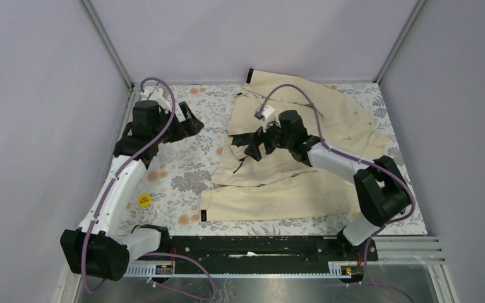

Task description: Zip up the jacket

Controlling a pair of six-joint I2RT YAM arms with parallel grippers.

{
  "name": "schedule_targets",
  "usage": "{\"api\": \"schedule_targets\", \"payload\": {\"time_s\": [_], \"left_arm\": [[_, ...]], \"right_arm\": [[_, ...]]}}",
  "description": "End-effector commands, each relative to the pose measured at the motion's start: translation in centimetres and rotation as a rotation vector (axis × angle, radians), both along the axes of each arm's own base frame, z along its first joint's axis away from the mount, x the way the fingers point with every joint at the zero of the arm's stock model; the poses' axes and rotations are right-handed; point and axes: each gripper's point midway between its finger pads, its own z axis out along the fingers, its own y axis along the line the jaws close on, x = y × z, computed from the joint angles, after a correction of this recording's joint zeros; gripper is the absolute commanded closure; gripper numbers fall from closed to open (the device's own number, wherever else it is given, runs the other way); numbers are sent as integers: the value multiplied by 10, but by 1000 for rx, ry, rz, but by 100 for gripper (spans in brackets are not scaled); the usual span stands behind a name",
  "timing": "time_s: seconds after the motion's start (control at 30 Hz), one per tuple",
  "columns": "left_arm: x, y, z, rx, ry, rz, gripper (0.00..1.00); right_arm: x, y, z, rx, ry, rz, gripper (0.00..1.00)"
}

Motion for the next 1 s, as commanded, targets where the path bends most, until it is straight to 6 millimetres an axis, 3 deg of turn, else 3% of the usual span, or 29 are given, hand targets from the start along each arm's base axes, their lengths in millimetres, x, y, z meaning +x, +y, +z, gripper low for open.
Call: {"api": "schedule_targets", "payload": {"time_s": [0.0,0.1,0.17,0.3,0.4,0.5,0.63,0.77,0.97], "left_arm": [[40,-20,91,-97,-301,-71,1],[58,-25,111,-110,-384,-87,1],[68,-22,114,-82,-415,-75,1],[78,-20,98,-50,-456,-77,1],[70,-33,85,-64,-534,-187,1],[61,-46,79,-127,-541,-274,1],[67,-49,59,-143,-461,-281,1],[72,-53,45,-157,-389,-295,1],[76,-55,30,-157,-349,-301,1]], "right_arm": [[12,39,10,-118,-365,356,0],[15,44,-6,-171,-469,483,0],[21,43,-19,-212,-513,501,0],[23,28,-42,-299,-650,510,0],[23,19,-55,-346,-670,516,4],[20,21,-66,-326,-647,553,9],[24,24,-83,-334,-636,580,18],[38,29,-75,-309,-742,521,31],[54,29,-54,-282,-877,402,29]]}}
